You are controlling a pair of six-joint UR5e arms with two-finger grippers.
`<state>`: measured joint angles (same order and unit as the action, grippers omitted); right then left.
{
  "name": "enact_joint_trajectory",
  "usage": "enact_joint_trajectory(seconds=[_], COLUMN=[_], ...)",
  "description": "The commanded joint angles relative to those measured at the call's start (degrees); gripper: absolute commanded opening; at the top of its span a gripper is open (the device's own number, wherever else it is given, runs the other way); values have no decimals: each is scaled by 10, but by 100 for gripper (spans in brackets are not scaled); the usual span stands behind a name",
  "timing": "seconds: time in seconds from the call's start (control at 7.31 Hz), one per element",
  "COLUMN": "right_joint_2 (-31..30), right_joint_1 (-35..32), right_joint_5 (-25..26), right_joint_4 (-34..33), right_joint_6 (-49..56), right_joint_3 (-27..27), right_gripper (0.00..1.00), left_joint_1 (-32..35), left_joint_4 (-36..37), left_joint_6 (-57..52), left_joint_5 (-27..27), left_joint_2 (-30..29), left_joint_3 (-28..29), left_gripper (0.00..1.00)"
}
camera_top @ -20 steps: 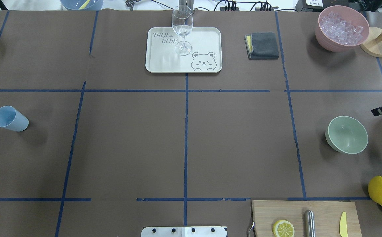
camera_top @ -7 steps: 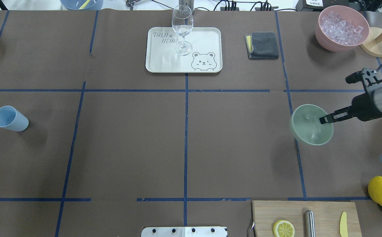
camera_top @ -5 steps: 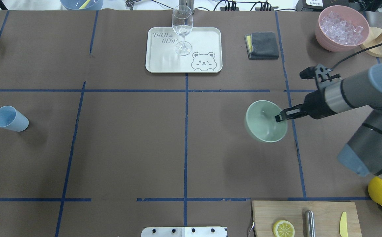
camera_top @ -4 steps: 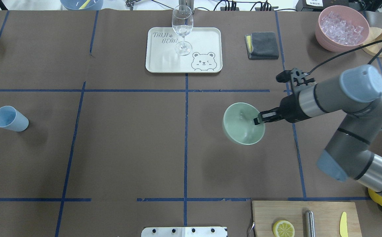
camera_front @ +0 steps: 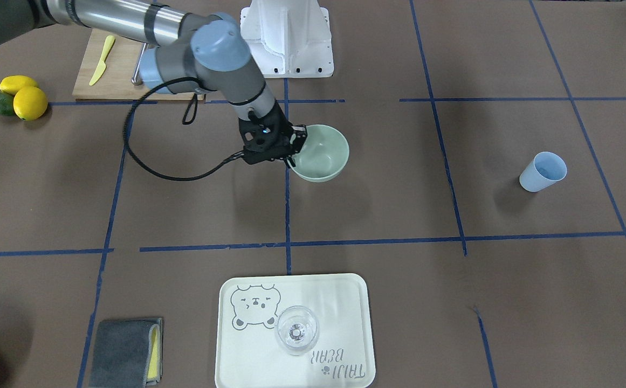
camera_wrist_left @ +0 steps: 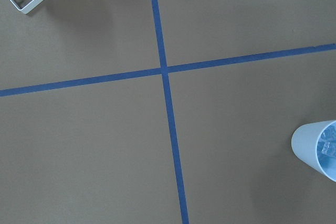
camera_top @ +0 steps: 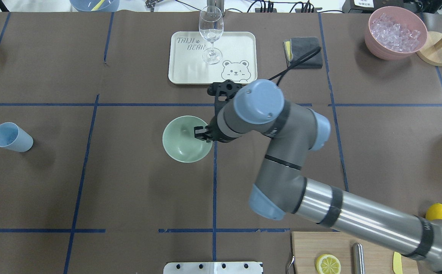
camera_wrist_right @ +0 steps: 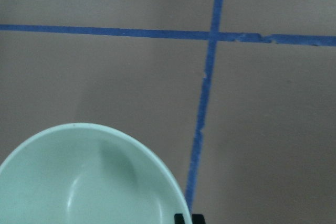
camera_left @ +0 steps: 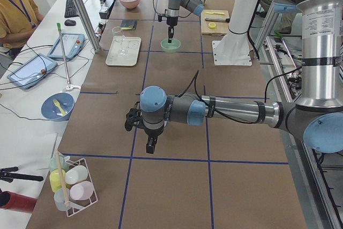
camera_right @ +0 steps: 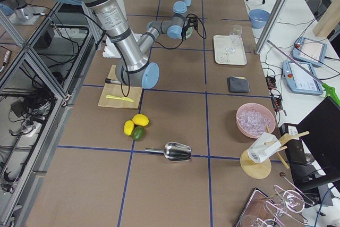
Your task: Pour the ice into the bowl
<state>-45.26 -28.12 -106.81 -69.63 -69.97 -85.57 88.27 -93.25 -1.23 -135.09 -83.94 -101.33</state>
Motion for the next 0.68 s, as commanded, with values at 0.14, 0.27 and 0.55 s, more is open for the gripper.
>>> enact_joint_trajectory(seconds=[0.14,0.27,0.55], right_joint_2=[79,102,158], right_joint_1=[39,46,48], right_joint_5=[39,57,70], right_joint_4=[-8,-7,-6], right_joint_6=[-14,-18,-26], right_joint_3=[101,124,195], right_gripper=[0,0,31], left_joint_1=[-1,-1,-2], left_joint_4=[0,0,0], left_joint_6=[1,1,1], left_joint_5=[-1,-1,-1], left_joint_2=[0,0,0], left_joint_3=[-1,-1,-1], left_gripper=[100,100,100])
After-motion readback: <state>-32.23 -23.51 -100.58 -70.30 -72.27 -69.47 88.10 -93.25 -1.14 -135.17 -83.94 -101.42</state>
